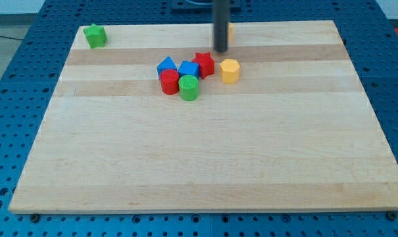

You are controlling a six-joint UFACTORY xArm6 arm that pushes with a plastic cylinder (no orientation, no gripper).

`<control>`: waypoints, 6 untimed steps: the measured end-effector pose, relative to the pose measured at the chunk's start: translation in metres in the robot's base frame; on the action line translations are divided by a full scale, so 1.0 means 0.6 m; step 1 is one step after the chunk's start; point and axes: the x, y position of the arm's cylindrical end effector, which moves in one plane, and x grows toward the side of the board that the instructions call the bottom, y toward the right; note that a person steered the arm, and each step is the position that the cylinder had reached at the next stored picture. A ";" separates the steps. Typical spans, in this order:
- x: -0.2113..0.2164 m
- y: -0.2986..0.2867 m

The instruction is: Push the yellow heart to the top center of the board

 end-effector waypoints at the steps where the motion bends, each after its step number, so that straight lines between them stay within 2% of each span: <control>1: -0.029 0.073; 4: -0.046 -0.076; 5: -0.071 -0.016; 6: -0.074 -0.007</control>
